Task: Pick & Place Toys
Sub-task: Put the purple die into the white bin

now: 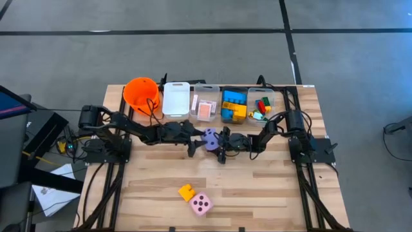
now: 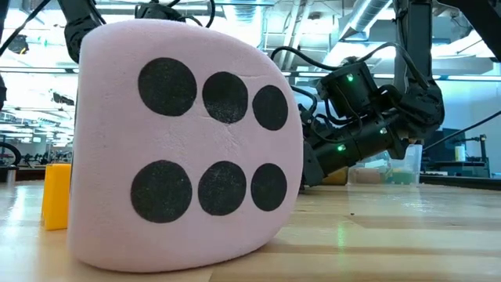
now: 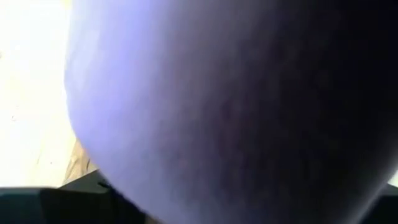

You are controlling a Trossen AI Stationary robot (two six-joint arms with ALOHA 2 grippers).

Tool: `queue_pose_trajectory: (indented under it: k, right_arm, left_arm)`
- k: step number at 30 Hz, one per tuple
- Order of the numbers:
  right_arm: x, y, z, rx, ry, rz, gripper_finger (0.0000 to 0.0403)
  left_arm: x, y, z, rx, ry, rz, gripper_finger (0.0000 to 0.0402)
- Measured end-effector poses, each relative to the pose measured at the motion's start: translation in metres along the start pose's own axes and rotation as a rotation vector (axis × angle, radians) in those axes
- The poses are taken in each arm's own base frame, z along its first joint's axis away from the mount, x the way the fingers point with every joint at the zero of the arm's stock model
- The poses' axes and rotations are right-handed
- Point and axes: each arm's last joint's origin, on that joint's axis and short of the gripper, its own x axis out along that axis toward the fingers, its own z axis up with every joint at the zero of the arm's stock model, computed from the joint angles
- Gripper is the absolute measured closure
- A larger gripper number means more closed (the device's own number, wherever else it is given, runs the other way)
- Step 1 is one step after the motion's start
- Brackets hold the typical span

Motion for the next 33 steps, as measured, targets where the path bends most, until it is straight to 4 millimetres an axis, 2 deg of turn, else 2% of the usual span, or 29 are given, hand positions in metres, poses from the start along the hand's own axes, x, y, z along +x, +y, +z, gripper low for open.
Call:
queue_pose_trajectory:
  k: [16, 33]
  right_arm:
    - [0.000, 0.000, 0.001, 0.018, -0.020, -0.001, 0.0101]
    - [0.000, 0.000, 0.002, 0.018, -0.021, -0.001, 0.0101]
  left_arm:
    - [-0.002, 0.003, -0.012, 0.003, 0.143, 0.019, 0.0165]
    - [-0.002, -0.003, -0.008, -0.040, 0.079, -0.036, 0.0165]
